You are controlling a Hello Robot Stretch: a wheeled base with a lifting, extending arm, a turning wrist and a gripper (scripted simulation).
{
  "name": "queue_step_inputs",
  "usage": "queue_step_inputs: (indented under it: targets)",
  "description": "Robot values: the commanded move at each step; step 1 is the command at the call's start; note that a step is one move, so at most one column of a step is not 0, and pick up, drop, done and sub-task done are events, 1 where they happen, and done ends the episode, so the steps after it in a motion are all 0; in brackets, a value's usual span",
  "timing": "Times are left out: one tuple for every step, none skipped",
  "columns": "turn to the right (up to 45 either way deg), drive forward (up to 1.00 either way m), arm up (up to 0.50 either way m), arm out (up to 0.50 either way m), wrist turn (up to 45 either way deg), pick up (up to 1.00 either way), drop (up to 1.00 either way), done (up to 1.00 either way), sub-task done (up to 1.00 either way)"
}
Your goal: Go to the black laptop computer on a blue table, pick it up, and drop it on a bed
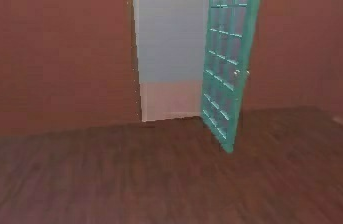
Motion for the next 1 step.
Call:
queue_step_inputs:
  targets:
    - [0.0,1.00,0.00,0.00,0.0,0.00,0.00,0.00,0.00]
